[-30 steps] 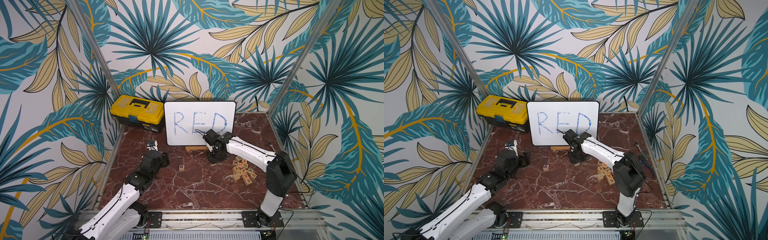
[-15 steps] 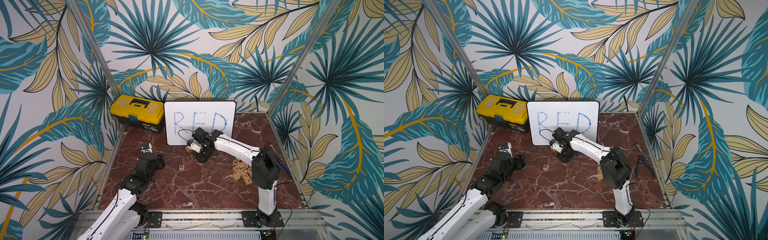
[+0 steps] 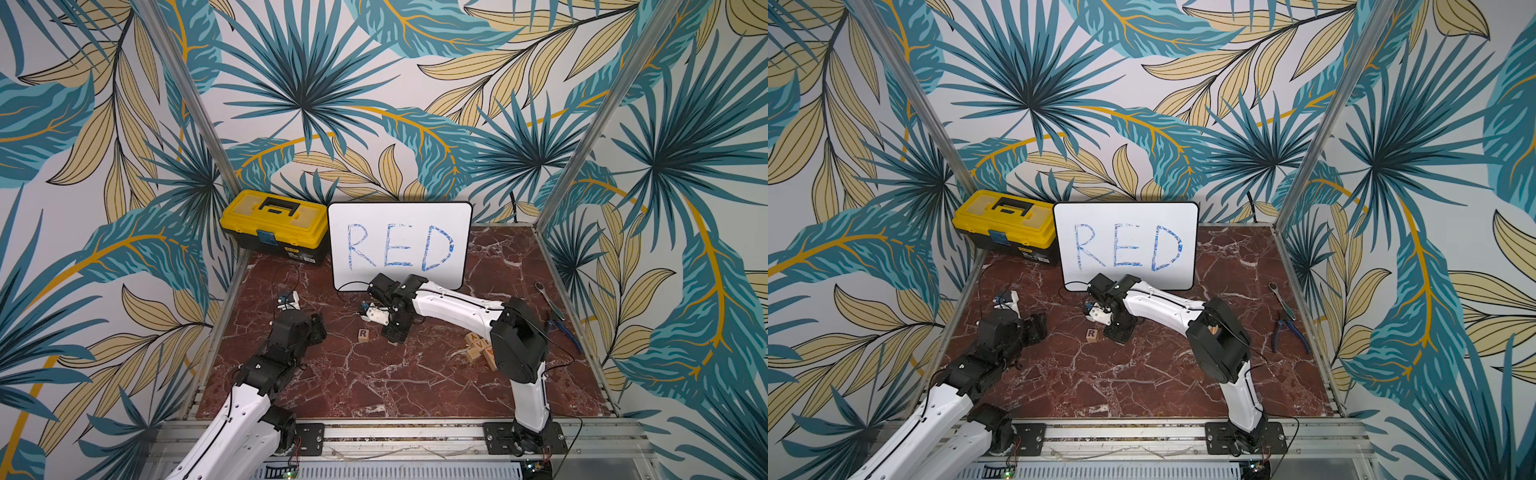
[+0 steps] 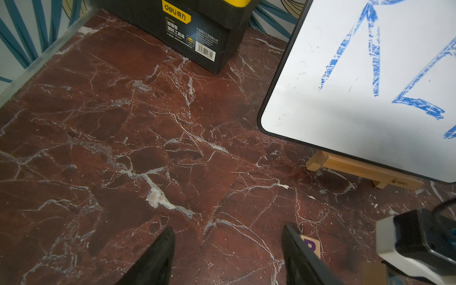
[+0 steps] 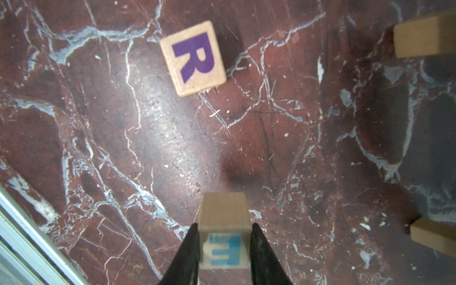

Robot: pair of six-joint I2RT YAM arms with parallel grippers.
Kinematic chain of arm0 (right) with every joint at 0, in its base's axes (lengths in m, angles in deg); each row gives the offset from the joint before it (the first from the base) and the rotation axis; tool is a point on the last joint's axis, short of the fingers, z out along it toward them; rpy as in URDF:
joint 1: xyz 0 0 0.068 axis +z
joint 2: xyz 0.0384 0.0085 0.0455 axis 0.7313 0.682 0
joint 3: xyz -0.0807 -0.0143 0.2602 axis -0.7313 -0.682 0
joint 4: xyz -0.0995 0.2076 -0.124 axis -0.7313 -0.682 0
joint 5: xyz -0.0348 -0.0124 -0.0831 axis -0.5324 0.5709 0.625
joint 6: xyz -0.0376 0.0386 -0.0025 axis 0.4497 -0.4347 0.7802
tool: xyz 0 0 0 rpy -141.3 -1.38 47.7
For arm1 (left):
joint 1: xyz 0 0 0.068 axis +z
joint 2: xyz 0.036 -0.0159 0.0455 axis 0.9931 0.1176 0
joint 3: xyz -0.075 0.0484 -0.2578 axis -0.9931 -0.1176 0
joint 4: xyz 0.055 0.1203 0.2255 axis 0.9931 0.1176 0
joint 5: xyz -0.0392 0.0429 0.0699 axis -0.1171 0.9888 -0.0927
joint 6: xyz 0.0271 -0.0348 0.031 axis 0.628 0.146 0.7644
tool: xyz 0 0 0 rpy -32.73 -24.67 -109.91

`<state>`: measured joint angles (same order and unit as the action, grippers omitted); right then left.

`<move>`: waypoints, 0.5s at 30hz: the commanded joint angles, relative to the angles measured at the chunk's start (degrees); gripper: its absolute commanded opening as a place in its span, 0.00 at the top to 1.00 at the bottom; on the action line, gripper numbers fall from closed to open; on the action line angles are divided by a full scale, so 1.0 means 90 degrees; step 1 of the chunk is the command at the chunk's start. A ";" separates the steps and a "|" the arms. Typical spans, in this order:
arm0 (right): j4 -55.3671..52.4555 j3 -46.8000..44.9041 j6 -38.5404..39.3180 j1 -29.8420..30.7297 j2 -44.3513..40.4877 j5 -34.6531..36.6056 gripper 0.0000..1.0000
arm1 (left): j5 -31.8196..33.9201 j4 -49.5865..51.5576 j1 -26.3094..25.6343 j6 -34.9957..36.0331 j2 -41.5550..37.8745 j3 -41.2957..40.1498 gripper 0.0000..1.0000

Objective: Assemble the uppercase word "red" with letter blocks
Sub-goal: Place the letter block at the center of the board.

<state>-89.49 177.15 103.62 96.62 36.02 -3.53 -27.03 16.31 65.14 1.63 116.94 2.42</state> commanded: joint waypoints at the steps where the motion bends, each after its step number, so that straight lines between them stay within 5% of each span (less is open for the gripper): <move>1: 0.0207 -0.0110 0.0126 0.0023 0.0217 0.0098 0.78 | -0.0018 0.0026 0.0049 -0.0005 0.0000 -0.0209 0.31; 15: 0.0363 -0.0110 0.0249 0.0044 0.0472 0.0078 0.73 | -0.0043 -0.0043 0.0071 -0.0014 0.0090 -0.0229 0.31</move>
<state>-86.45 176.95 104.87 96.64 39.38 -3.14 -27.23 16.31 65.36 1.63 117.70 2.23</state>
